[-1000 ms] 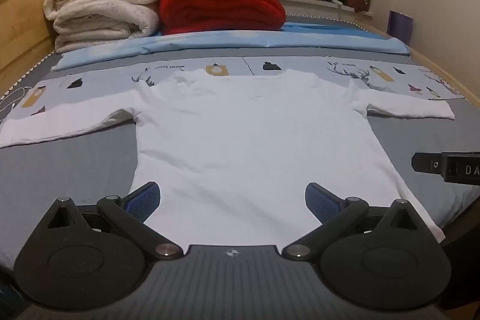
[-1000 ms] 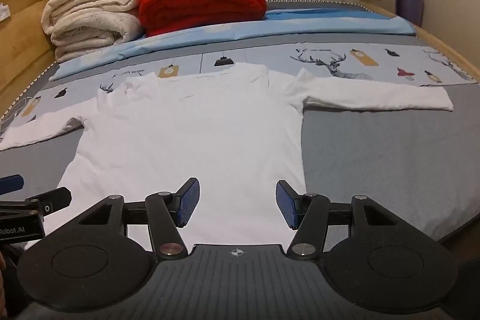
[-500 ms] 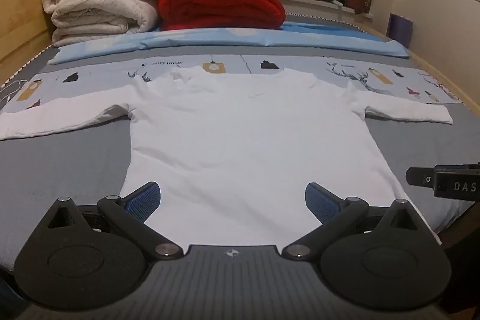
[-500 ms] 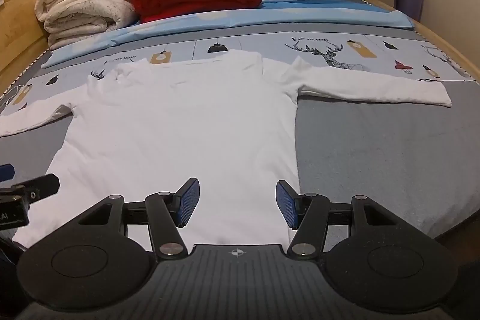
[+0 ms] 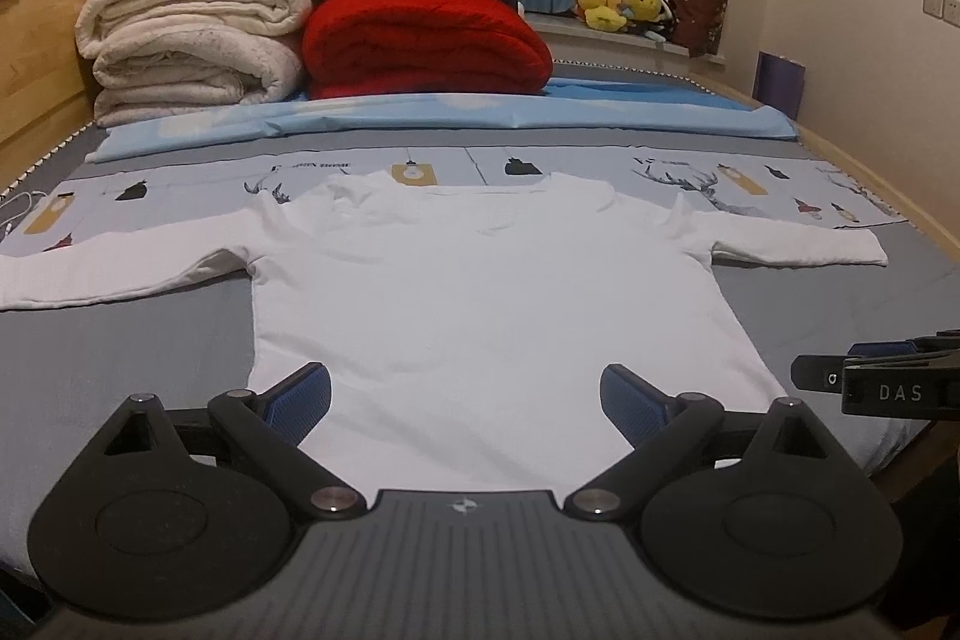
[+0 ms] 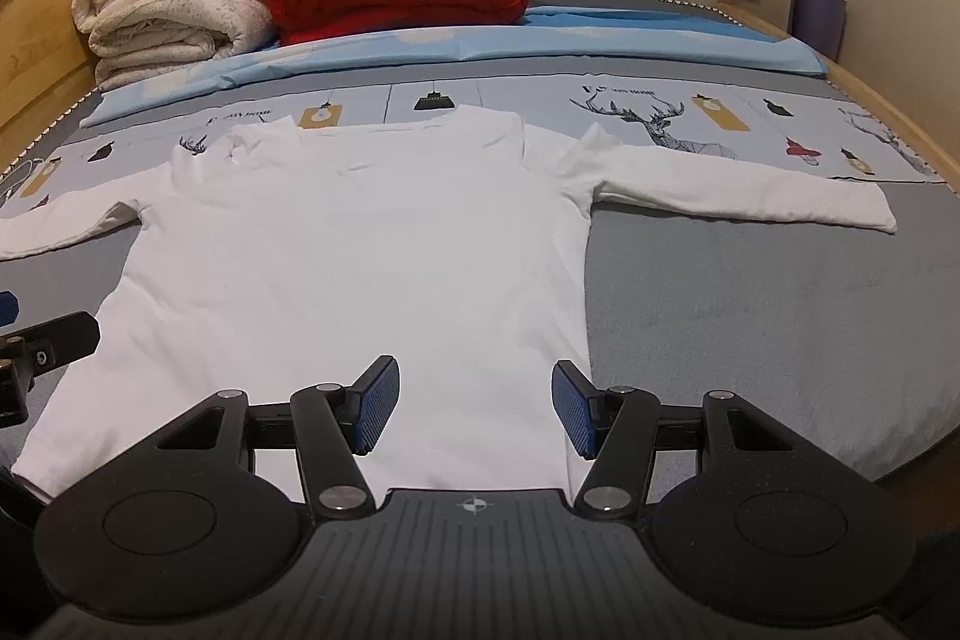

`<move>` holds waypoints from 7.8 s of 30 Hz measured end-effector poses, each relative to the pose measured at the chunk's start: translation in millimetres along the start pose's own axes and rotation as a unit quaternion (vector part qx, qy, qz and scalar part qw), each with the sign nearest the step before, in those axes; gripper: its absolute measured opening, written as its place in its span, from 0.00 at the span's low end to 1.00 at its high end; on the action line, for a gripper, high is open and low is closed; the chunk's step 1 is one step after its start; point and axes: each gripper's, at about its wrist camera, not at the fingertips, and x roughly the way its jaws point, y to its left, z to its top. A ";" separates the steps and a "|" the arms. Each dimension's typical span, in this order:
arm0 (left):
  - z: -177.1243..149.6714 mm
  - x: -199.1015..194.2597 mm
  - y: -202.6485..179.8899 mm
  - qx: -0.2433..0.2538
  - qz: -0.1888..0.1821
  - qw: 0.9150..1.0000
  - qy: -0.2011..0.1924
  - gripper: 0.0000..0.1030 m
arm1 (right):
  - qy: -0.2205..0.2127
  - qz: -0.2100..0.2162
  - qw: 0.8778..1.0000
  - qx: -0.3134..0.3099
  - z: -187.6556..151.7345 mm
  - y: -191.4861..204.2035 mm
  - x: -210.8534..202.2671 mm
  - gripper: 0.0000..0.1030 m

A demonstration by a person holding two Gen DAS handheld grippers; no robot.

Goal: Fold small clothes

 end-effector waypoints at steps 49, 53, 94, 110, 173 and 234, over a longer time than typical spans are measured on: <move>-41.6 68.1 139.5 -0.162 0.126 0.956 0.208 0.07 | 0.138 -0.076 0.980 0.124 -27.3 -61.2 88.5 0.03; -40.9 57.3 127.0 -0.168 0.083 0.958 0.215 0.06 | 0.127 -0.122 0.976 0.127 -20.3 -83.2 90.4 0.03; 32.0 -1.8 54.9 -0.051 0.036 0.997 0.035 0.80 | -0.109 0.041 0.992 0.058 60.7 -27.6 -10.6 0.56; 120.2 54.4 82.6 0.074 0.028 0.997 -0.019 0.81 | -0.101 0.013 0.994 0.046 61.2 -22.8 7.1 0.56; 56.9 174.4 492.5 -0.449 0.295 0.842 0.051 0.66 | -0.077 0.077 0.992 -0.058 209.9 93.1 153.9 0.26; 152.0 307.8 183.1 -0.332 -0.054 0.919 0.204 0.27 | 0.029 0.105 0.994 0.017 201.9 53.1 219.4 0.07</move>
